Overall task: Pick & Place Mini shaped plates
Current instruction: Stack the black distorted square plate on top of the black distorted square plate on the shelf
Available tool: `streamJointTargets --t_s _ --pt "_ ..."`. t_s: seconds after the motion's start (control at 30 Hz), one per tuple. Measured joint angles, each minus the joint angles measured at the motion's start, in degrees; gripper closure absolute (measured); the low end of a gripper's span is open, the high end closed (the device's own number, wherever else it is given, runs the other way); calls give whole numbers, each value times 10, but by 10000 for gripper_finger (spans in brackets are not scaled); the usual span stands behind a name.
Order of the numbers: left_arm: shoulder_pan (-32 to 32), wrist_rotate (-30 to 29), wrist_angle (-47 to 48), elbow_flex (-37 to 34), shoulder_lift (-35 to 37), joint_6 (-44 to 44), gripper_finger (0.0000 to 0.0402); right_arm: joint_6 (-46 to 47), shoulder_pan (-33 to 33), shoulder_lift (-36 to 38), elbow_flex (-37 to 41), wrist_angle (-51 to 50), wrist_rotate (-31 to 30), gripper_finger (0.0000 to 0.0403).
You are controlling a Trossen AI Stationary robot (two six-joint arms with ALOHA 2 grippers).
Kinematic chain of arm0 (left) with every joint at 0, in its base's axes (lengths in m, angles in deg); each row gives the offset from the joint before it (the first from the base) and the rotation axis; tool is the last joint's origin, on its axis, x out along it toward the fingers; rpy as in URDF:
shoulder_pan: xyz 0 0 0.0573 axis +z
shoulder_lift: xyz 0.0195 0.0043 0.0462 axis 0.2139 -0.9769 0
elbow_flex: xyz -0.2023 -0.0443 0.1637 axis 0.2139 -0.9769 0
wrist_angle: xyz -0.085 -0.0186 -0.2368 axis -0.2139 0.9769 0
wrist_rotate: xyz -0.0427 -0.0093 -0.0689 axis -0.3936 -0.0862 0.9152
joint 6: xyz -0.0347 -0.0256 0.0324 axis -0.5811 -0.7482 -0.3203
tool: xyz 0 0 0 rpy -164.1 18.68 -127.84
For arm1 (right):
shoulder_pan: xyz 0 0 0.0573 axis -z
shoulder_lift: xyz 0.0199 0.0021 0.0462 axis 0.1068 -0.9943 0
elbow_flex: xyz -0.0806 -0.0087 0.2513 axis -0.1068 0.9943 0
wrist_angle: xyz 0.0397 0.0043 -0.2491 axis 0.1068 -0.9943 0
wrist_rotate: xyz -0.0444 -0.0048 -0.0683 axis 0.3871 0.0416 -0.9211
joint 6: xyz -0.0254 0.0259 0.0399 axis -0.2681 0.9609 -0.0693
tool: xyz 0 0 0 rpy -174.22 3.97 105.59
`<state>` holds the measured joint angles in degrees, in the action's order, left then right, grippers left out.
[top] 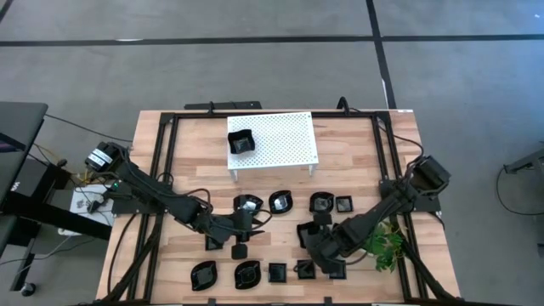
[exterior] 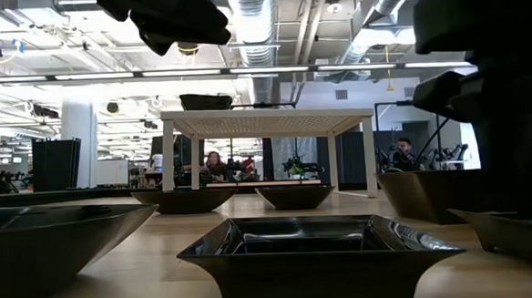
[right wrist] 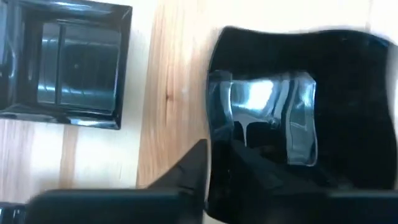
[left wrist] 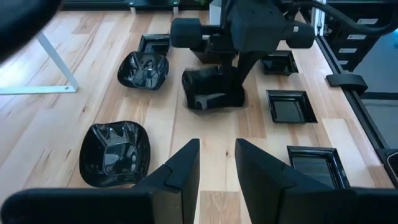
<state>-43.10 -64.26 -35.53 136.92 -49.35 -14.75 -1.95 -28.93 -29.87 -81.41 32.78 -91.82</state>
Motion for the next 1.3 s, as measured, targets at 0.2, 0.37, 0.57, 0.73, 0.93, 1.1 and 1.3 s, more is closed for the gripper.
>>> streamJointTargets --t_s 0.2,0.37,0.57,0.73,0.93,1.1,1.3 --pt "0 0 -64 0 0 3 298 -13 14 0 -35 1 -4 388" --pt "0 0 -116 1 0 61 298 -12 45 0 -59 49 -23 386" --pt "0 30 -148 1 -32 94 296 -11 70 0 -64 142 -23 401" --pt "0 42 -187 1 -78 132 279 -14 69 0 -64 136 -15 401" --pt "0 41 -188 1 -89 134 250 -14 55 -3 -63 88 -12 377" --pt "0 41 -192 1 -85 134 238 -40 44 -25 -63 89 -3 318" --pt "0 41 -193 1 -85 134 240 -75 36 -46 -64 91 -62 247"
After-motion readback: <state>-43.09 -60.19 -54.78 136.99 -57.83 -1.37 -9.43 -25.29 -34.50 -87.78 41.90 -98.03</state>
